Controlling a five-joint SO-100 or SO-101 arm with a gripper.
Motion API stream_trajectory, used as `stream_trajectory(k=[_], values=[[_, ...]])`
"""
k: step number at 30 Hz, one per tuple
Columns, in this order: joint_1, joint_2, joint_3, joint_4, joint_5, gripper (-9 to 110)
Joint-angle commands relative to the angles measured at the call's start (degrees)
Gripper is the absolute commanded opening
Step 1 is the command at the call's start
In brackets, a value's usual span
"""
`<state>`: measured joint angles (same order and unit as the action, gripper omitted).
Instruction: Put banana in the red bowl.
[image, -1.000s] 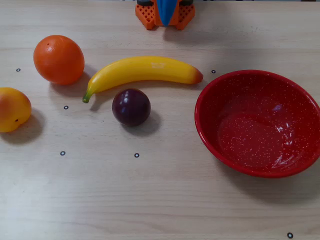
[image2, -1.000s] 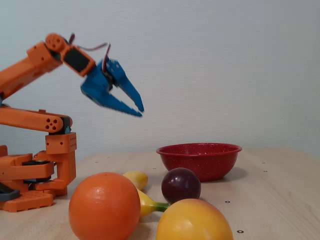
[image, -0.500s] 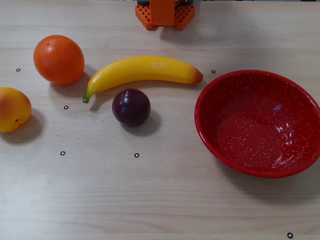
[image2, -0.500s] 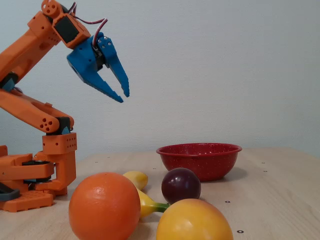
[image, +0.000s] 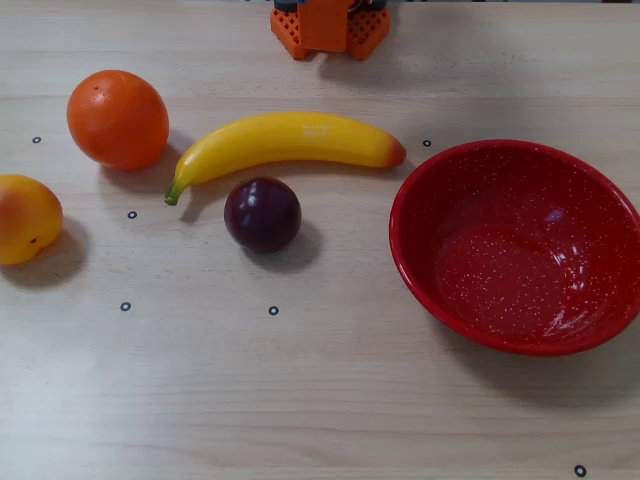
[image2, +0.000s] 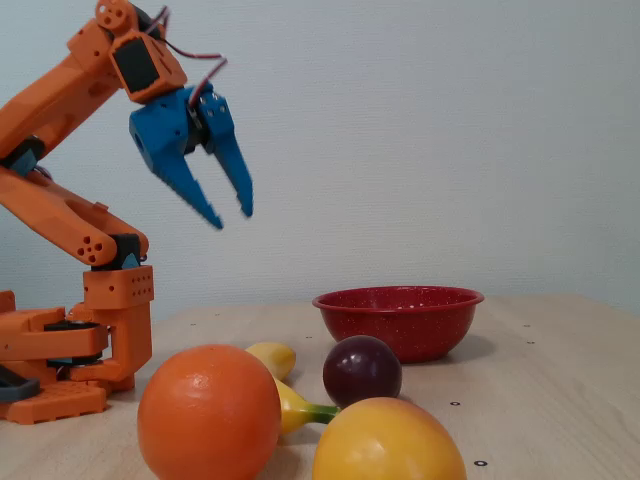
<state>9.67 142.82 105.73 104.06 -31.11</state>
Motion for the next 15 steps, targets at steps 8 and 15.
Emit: stream_trajectory(k=[8,15], values=[[0.26,-5.01,8.35,-6.59,-5.1,6],[-0.09,-6.59,13.54,-13.01,-5.1,14]])
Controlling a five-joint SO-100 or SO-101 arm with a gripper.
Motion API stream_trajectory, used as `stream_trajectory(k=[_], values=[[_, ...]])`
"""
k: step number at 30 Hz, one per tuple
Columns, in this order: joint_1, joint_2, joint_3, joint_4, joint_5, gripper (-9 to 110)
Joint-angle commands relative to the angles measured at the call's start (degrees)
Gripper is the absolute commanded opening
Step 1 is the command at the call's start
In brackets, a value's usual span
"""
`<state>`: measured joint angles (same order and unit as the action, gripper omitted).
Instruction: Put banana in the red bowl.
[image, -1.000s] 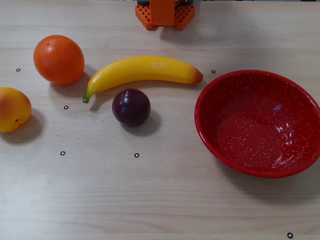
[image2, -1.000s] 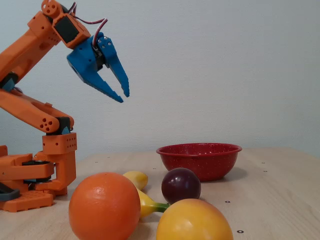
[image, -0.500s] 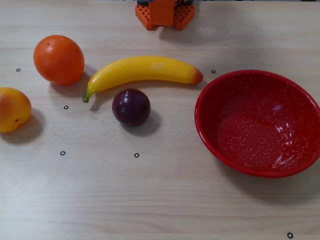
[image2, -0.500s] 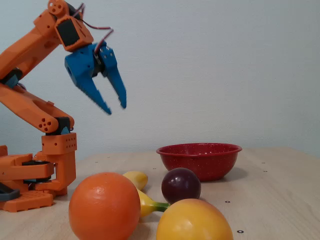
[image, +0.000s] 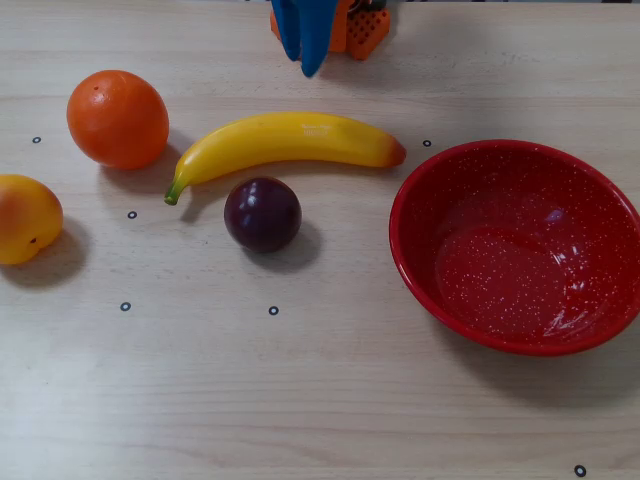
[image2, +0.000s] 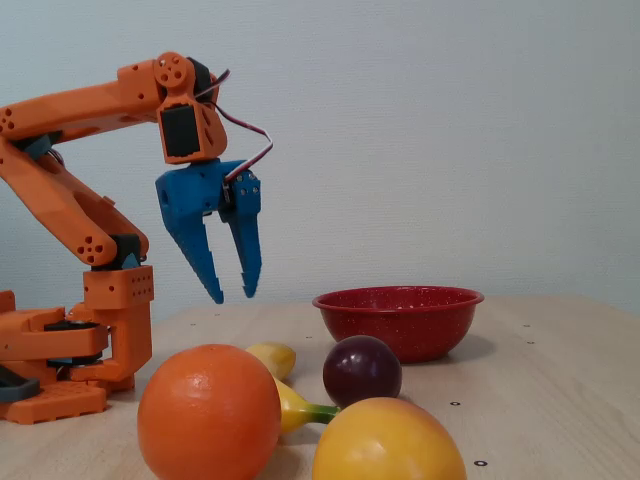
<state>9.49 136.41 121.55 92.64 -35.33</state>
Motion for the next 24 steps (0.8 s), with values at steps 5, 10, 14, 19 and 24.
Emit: stream_trajectory(k=[5,10,14,19,24], values=[[-0.26,-2.64,-1.23,-2.99,-3.34,17],[0.79,-6.94,-1.23,-4.22,-6.94,16],[2.29,-10.2,-1.14,-7.03,-8.35,17],[4.57,-14.15,-1.05,-11.6,-8.7,21],[7.29,-15.91,-1.76,-13.18,-5.8,21]])
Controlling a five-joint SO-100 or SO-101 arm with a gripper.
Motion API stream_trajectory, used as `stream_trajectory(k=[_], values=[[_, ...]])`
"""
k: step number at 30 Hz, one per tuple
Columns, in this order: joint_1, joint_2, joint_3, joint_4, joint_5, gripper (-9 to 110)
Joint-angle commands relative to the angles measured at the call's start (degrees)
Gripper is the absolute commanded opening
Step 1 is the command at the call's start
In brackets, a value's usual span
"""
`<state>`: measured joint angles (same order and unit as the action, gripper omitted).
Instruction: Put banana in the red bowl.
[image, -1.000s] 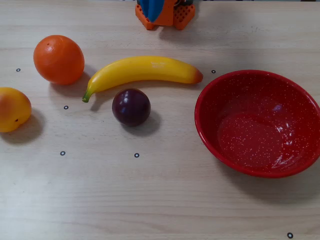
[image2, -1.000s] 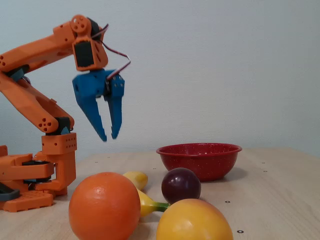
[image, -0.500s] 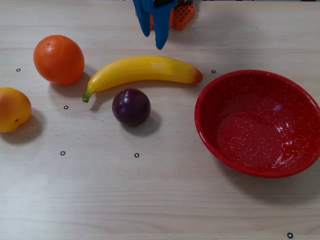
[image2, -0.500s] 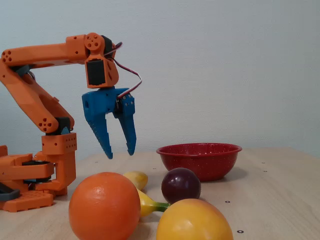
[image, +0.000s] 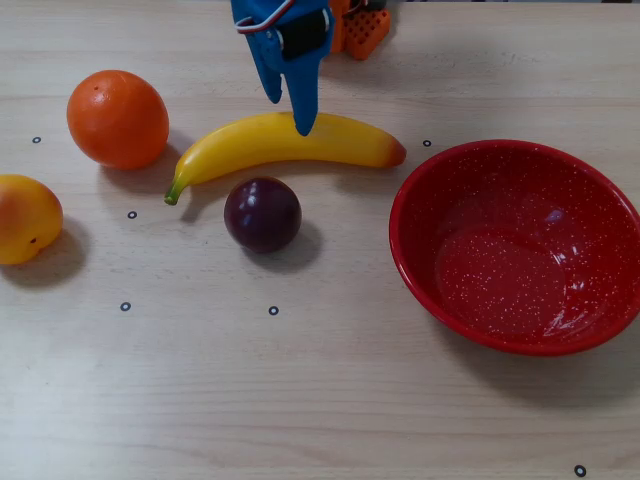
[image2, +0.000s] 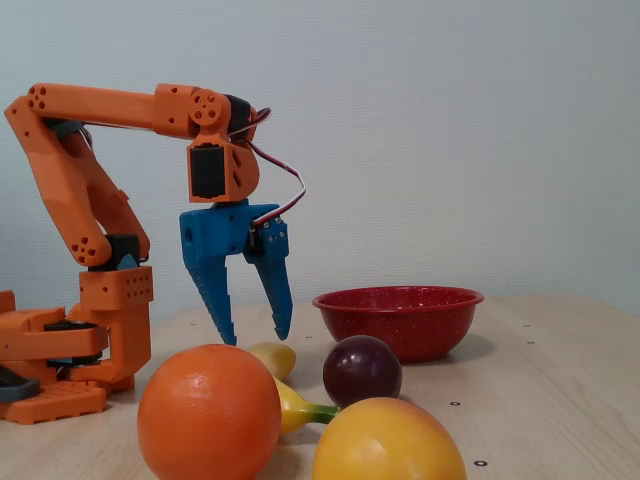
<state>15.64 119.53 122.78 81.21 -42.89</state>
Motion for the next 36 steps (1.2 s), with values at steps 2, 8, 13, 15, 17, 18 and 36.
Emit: stream_trajectory(k=[2,8,13,15,17,18,36], values=[[2.02,0.88,-3.43,-1.05,4.83,23],[3.69,0.18,-3.87,2.81,14.68,26],[3.34,-1.58,-2.46,3.52,18.02,27],[3.16,-2.11,-1.41,1.85,18.11,29],[3.16,-2.72,-0.44,0.18,17.84,30],[3.08,-3.08,-0.18,-0.18,17.49,32],[-0.18,-13.54,3.34,-11.07,15.64,34]])
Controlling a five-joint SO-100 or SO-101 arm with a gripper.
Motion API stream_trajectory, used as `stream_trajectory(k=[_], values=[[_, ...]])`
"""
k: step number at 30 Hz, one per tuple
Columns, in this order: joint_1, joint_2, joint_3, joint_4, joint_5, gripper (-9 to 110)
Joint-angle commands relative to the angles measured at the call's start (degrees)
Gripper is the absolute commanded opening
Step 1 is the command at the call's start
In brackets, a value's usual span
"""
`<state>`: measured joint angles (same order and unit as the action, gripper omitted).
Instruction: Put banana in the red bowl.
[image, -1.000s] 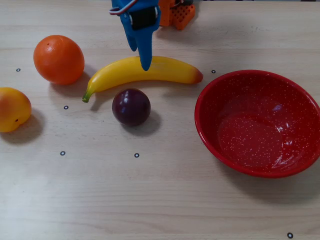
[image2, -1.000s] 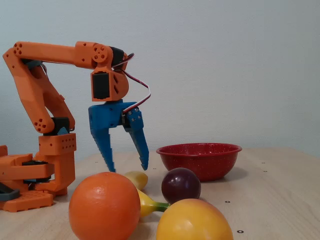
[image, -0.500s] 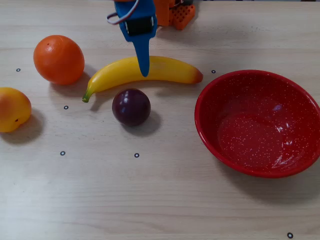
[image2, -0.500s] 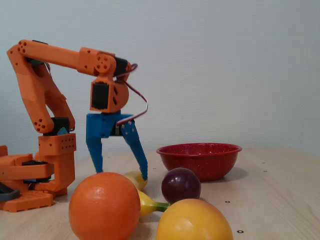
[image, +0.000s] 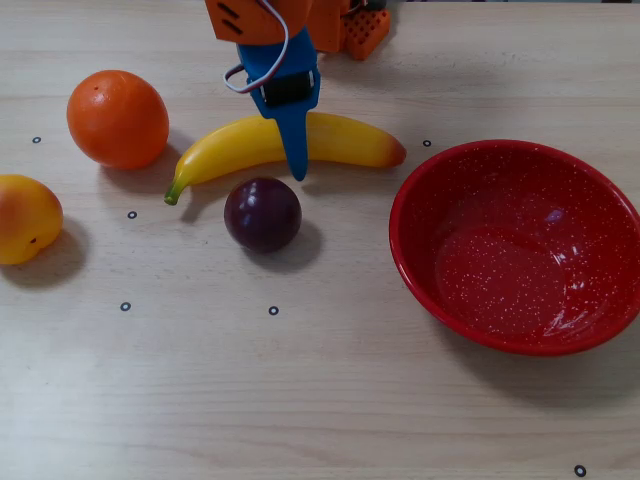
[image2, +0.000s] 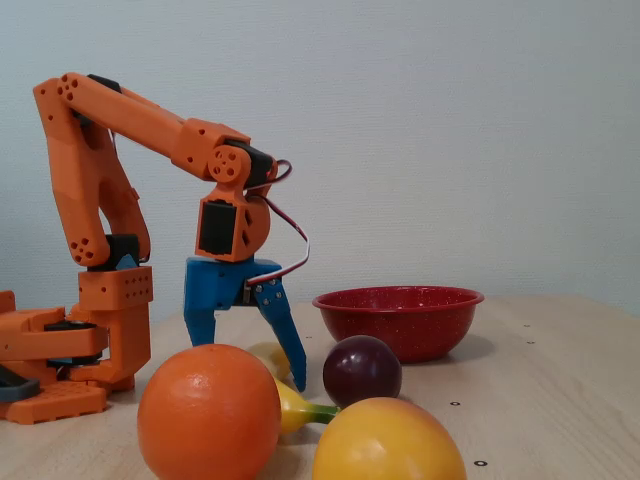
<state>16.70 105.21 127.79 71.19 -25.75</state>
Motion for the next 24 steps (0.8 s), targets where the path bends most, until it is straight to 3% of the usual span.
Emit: stream_trajectory(k=[1,16,19,24], values=[[-1.41,0.35,-1.67,-1.41,-1.58,34],[-1.76,-3.69,-1.93,-4.83,-1.58,31],[-1.76,-3.69,-1.93,-4.83,-1.58,23],[-1.85,-3.69,-1.93,-4.75,-1.49,0]])
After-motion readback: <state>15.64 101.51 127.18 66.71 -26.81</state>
